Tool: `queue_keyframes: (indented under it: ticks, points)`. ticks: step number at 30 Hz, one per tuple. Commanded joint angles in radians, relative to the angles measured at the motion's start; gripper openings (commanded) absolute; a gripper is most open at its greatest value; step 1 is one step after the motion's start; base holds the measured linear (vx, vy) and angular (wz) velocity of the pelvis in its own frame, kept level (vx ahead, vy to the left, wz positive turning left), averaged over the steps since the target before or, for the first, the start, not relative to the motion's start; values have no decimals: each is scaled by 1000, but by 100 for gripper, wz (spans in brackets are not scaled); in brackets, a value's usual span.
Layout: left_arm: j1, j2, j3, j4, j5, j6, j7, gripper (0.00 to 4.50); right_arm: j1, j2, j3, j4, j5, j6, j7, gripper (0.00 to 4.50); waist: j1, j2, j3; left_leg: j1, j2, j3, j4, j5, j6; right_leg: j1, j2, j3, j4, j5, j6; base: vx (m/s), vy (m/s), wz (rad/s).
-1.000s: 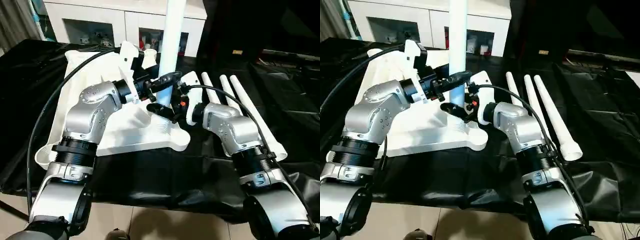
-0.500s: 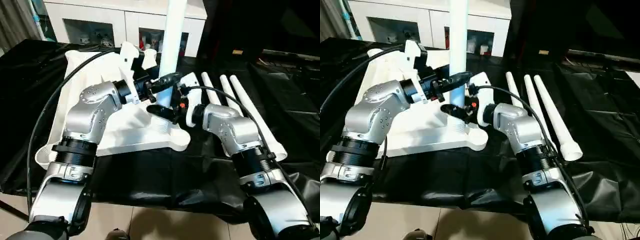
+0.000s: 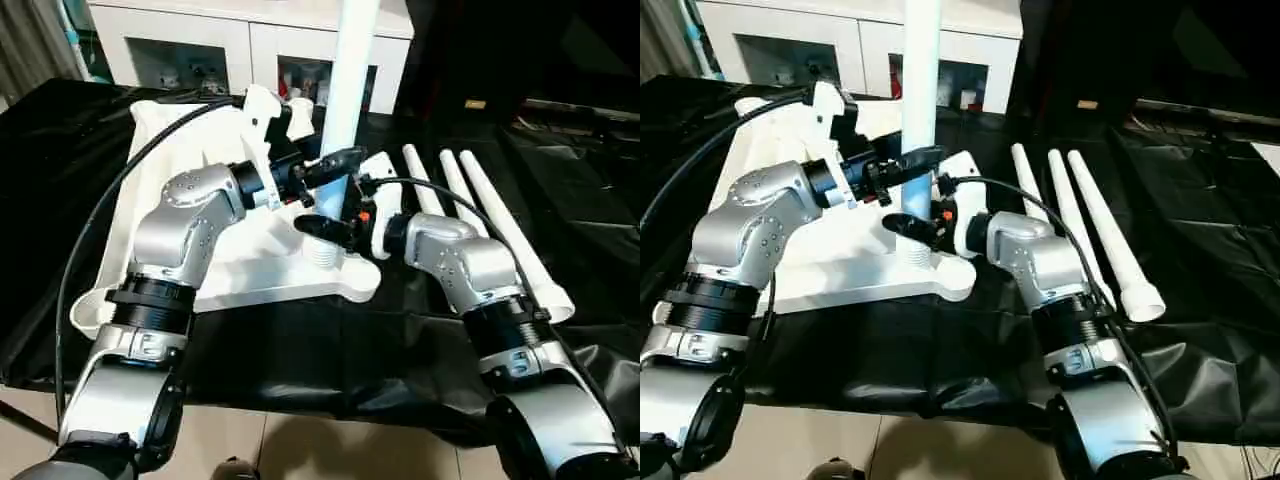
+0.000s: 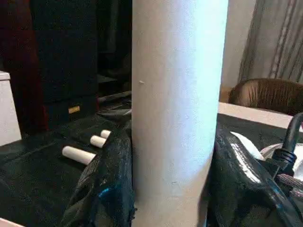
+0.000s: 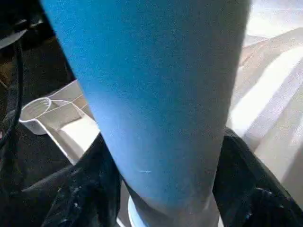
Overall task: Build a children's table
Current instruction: Insert table leg to table base
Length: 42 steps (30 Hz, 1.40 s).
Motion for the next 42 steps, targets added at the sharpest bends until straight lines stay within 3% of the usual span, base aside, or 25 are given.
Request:
queue_keyframes:
  ticks: [1,3,4,9,12,15,16,18,19,20,21,25,27,30,32,36,42]
  points:
    - [-26,0,-5,-3,7,2,-6,184,-1,-12,-23,1,10,4,-1,209,-5,20,-81,14,3,2,-58,-74,-18,70,-66,48,-60,203,-218,0,0,0]
    - [-25,-3,0,-1,7,7,12,184,0,-11,-28,-2,14,1,-2,207,-5,19,-81,14,3,1,-58,-72,-19,70,-66,48,-60,203,-216,0,0,0]
    - [-25,-4,3,1,9,10,21,240,0,-11,-30,-3,15,0,-2,205,-5,20,-82,15,3,2,-58,-72,-20,69,-66,48,-59,207,-217,0,0,0]
    - [-13,-3,7,-8,-19,45,-5,271,1,-4,-54,-3,28,-17,-20,192,-4,18,-82,14,2,2,-57,-58,-15,70,-66,49,-58,217,-220,0,0,0]
    - [-20,-60,96,18,-77,-21,65,293,-12,13,-105,17,49,-53,-71,186,-4,11,-81,11,2,4,-56,-63,-13,72,-69,49,-60,219,-229,0,0,0]
    - [-36,-109,201,28,-190,-22,107,293,-26,23,-148,42,65,-85,-112,186,-2,8,-82,10,0,5,-55,-63,-7,73,-68,49,-59,212,-241,0,0,0]
    - [-43,-127,271,25,-278,2,119,293,-40,27,-184,65,79,-115,-145,186,-2,4,-81,10,-1,6,-55,-67,-5,72,-69,49,-59,200,-241,0,0,0]
    - [-44,-129,291,22,-307,15,119,293,-45,27,-195,74,83,-125,-155,186,-3,6,-80,10,-2,6,-56,-72,-7,70,-68,48,-61,177,-246,0,0,0]
    - [-12,-74,245,2,-271,32,29,293,-44,-10,-185,104,58,-157,-131,186,-4,-1,-79,11,-1,7,-56,-69,0,71,-65,49,-63,171,-233,0,0,0]
    - [-12,-74,245,2,-271,32,29,293,-44,-10,-185,104,58,-157,-131,186,-4,-5,-79,12,-1,7,-56,-64,7,70,-66,48,-63,162,-229,0,0,0]
    - [-10,-70,241,1,-266,32,24,293,-44,-12,-184,105,56,-158,-128,186,-3,2,-80,13,-1,5,-57,-62,9,69,-67,47,-62,148,-218,0,0,0]
    - [90,134,-46,35,22,-59,-253,293,-10,-157,-89,123,12,-172,135,186,-4,10,-79,16,6,5,-56,-40,30,67,-60,46,-64,158,-168,0,0,0]
    - [91,155,-83,56,63,-90,-265,293,-5,-181,-76,119,20,-167,199,186,-3,11,-82,14,5,7,-54,-22,29,67,-60,46,-59,187,-172,0,0,0]
    - [81,197,-180,134,161,-155,-307,293,-3,-251,-45,137,19,-171,350,186,-2,11,-87,11,6,6,-50,-15,41,69,-63,42,-52,248,-215,0,0,0]
    - [71,198,-203,171,190,-174,-306,293,-9,-266,-40,161,8,-184,372,186,-3,9,-85,9,5,7,-49,-35,49,68,-64,43,-56,233,-229,0,0,0]
    - [54,190,-239,231,222,-187,-317,310,-22,-290,-28,206,-7,-221,393,186,-4,11,-84,11,6,8,-50,-75,33,66,-68,43,-60,169,-249,0,0,0]
    - [44,203,-308,300,330,-255,-314,328,-11,-299,-13,182,-24,-227,402,186,-7,13,-83,11,8,6,-52,-104,26,65,-70,44,-67,112,-243,0,0,0]
